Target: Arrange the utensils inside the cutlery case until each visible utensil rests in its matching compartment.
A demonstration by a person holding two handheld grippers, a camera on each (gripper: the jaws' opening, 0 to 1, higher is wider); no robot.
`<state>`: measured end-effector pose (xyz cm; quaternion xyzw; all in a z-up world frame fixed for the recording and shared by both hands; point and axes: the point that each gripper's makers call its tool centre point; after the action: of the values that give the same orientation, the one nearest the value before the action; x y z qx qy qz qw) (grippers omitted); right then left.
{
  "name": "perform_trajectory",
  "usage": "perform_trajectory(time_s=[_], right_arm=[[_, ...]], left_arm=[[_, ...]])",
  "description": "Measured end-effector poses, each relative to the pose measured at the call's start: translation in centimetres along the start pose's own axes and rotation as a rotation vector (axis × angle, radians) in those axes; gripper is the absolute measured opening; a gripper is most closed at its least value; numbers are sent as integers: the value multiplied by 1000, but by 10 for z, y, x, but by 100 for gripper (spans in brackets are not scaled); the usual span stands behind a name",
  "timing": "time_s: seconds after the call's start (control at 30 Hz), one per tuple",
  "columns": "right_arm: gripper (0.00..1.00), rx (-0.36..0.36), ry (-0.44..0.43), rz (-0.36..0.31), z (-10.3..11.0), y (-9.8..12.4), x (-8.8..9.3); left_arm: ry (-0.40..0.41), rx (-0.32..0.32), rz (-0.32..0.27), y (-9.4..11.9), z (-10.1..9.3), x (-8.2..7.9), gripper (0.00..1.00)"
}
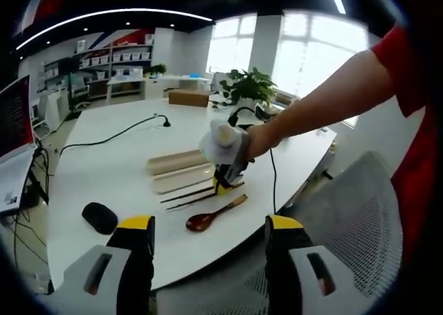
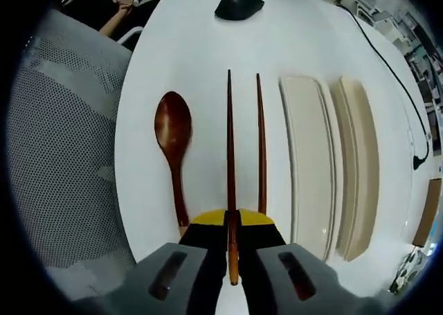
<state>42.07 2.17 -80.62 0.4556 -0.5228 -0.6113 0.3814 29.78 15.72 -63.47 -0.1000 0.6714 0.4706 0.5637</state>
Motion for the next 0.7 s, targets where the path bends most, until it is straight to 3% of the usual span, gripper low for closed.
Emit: perform_trajectory(time_s=[0.7], right_arm=[[1, 16, 2, 13, 2, 25, 5]], left_arm=[[-12, 17, 4, 1, -5, 0, 65]])
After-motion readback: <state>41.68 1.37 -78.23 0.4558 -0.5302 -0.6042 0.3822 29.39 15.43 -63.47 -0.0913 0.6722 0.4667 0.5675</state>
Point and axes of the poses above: the point that each gripper's makers call its tool centre point, and the gripper's own axes: y roughly backward along the fingers, z roughly to its left, x roughly out of its underside, and after that the axes turned 14 degrees about -y, right-handed
